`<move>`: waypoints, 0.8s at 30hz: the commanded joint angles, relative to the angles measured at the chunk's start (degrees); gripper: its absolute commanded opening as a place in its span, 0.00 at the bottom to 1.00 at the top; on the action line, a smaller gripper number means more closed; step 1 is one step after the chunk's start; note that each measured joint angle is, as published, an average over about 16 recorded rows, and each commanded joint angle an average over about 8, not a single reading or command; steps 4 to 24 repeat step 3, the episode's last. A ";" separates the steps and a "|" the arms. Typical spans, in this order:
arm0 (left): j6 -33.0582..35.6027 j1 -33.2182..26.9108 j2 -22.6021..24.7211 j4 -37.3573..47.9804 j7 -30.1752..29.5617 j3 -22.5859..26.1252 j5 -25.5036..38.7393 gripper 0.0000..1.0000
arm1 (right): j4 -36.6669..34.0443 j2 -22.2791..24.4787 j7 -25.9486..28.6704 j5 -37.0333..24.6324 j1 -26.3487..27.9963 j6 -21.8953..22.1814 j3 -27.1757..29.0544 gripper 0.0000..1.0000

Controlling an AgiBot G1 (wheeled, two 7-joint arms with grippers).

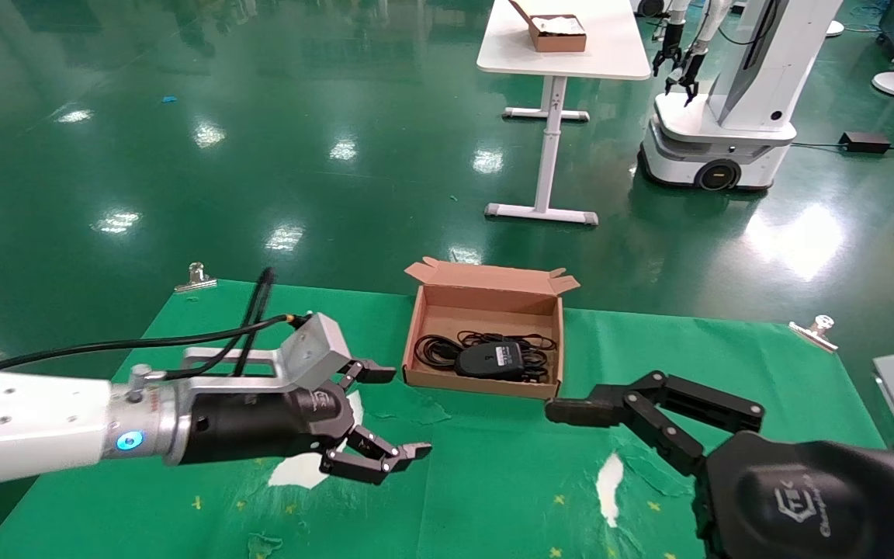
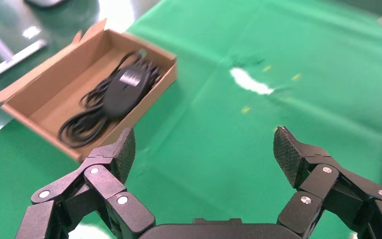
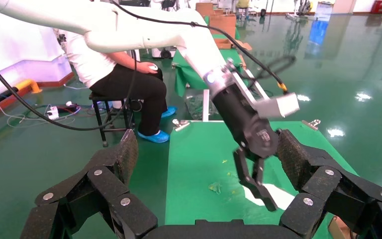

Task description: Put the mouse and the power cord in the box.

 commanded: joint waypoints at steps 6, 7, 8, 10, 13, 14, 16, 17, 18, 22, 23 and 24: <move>3.93 3.66 -3.04 -3.27 1.01 -5.19 -5.07 1.00 | 0.72 0.54 0.38 0.73 -0.51 -0.47 0.39 1.00; 3.93 3.66 -3.04 -3.27 1.01 -5.19 -5.07 1.00 | 0.72 0.54 0.38 0.73 -0.51 -0.47 0.39 1.00; 3.93 3.66 -3.04 -3.27 1.01 -5.19 -5.07 1.00 | 0.72 0.54 0.38 0.73 -0.51 -0.47 0.39 1.00; 3.93 3.66 -3.04 -3.27 1.01 -5.19 -5.07 1.00 | 0.72 0.54 0.38 0.73 -0.51 -0.47 0.39 1.00; 3.93 3.66 -3.04 -3.27 1.01 -5.19 -5.07 1.00 | 0.72 0.54 0.38 0.73 -0.51 -0.47 0.39 1.00; 3.93 3.66 -3.04 -3.27 1.01 -5.19 -5.07 1.00 | 0.72 0.54 0.38 0.73 -0.51 -0.47 0.39 1.00; 3.93 3.66 -3.04 -3.27 1.01 -5.19 -5.07 1.00 | 0.72 0.54 0.38 0.73 -0.51 -0.47 0.39 1.00; 3.93 3.66 -3.04 -3.27 1.01 -5.19 -5.07 1.00 | 0.72 0.54 0.38 0.73 -0.51 -0.47 0.39 1.00; 3.93 3.66 -3.04 -3.27 1.01 -5.19 -5.07 1.00 | 0.72 0.54 0.38 0.73 -0.51 -0.47 0.39 1.00; 3.93 3.66 -3.04 -3.27 1.01 -5.19 -5.07 1.00 | 0.72 0.54 0.38 0.73 -0.51 -0.47 0.39 1.00; 3.93 3.66 -3.04 -3.27 1.01 -5.19 -5.07 1.00 | 0.72 0.54 0.38 0.73 -0.51 -0.47 0.39 1.00; 3.93 3.66 -3.04 -3.27 1.01 -5.19 -5.07 1.00 | 0.72 0.54 0.38 0.73 -0.51 -0.47 0.39 1.00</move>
